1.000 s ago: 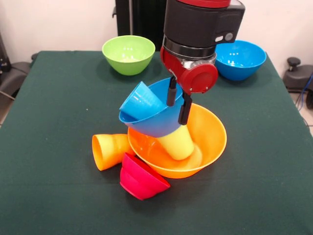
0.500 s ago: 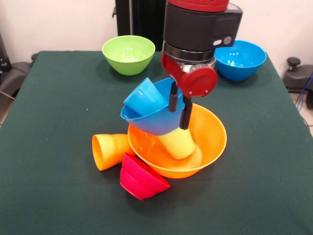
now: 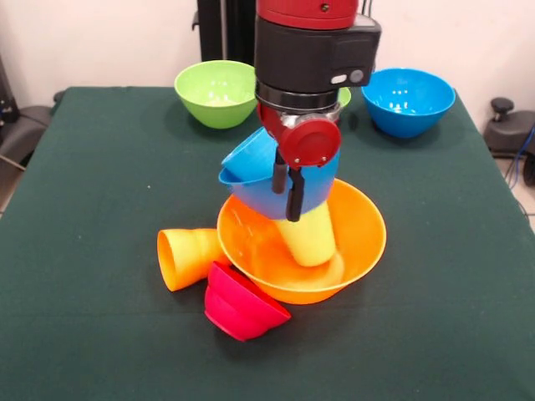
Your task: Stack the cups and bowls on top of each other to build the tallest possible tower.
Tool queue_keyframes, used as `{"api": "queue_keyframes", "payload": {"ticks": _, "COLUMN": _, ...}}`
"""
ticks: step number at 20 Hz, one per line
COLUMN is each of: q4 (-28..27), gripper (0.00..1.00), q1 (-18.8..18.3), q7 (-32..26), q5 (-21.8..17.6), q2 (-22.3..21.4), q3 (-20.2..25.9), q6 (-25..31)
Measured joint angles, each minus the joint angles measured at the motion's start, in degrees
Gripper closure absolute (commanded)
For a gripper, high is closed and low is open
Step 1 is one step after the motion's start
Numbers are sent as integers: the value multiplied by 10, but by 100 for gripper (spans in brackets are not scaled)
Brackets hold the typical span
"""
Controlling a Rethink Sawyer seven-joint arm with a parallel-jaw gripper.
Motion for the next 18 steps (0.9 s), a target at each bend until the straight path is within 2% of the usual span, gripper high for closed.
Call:
{"api": "queue_keyframes", "payload": {"ticks": 8, "q4": 26, "gripper": 0, "q1": -5, "q7": 0, "q5": 0, "q2": -24, "q3": 10, "q6": -1}}
{"api": "queue_keyframes", "payload": {"ticks": 18, "q4": 27, "gripper": 0, "q1": -5, "q7": 0, "q5": -5, "q2": -54, "q3": 14, "q6": 0}}
